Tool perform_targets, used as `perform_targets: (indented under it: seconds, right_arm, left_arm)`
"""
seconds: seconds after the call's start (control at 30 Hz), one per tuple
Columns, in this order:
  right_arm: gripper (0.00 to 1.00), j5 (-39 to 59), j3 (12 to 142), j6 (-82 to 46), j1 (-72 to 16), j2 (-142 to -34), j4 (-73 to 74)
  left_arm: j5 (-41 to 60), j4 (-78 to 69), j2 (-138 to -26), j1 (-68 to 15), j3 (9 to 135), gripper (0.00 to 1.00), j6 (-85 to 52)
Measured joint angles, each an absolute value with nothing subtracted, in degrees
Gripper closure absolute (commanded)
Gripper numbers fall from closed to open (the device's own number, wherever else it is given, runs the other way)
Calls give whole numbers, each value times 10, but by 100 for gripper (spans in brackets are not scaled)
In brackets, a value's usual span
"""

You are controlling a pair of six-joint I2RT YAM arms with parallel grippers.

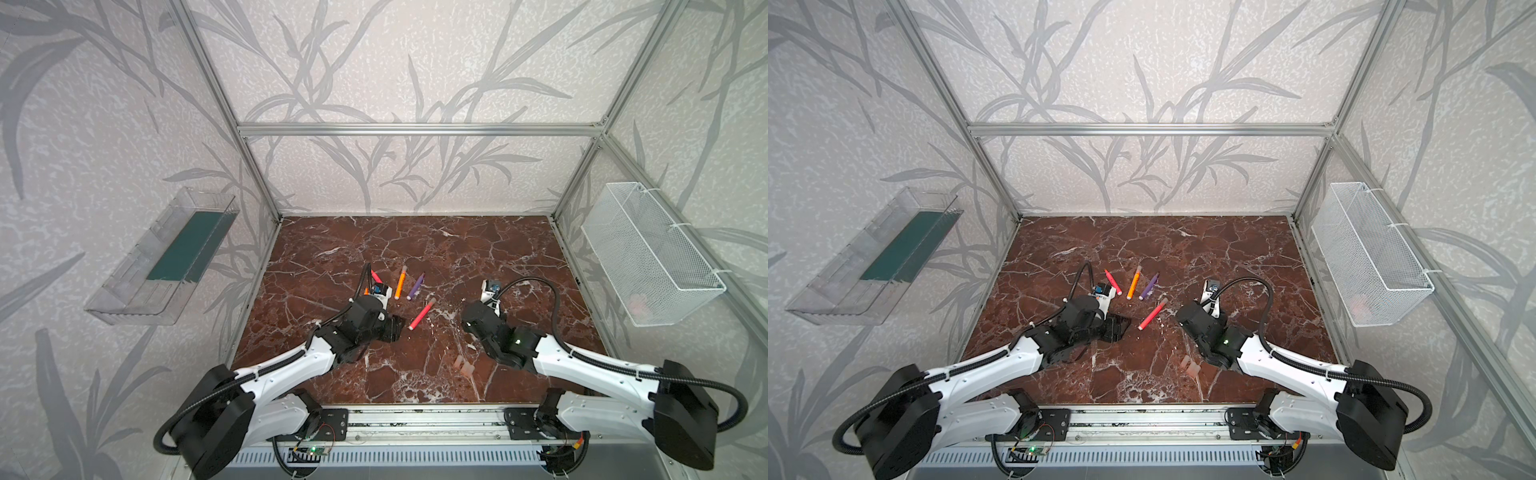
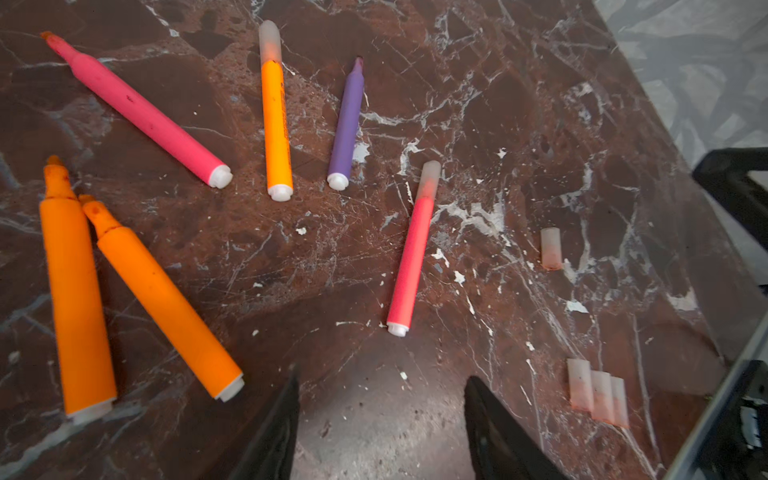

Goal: Insert the pens into the pen caps

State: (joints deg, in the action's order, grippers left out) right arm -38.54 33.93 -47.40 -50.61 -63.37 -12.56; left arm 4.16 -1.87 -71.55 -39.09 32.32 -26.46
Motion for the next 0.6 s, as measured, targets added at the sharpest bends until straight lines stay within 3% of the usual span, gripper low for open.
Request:
perform_targets:
  seconds: [0.07,0.3,0.6]
  right_arm:
    - [36,-368,333,-474,-504,-608,-138]
    - [13,-223,352,-469,-499,-489,-153]
    - [10,-33,394,-526,-498,-447,-91]
  left_arm:
    - [29,-18,-754,-391,349,45,-263]
    - [-26,35,-833,-390,425,48,-260]
    - [-107,92,-832,-386,435,45,-270]
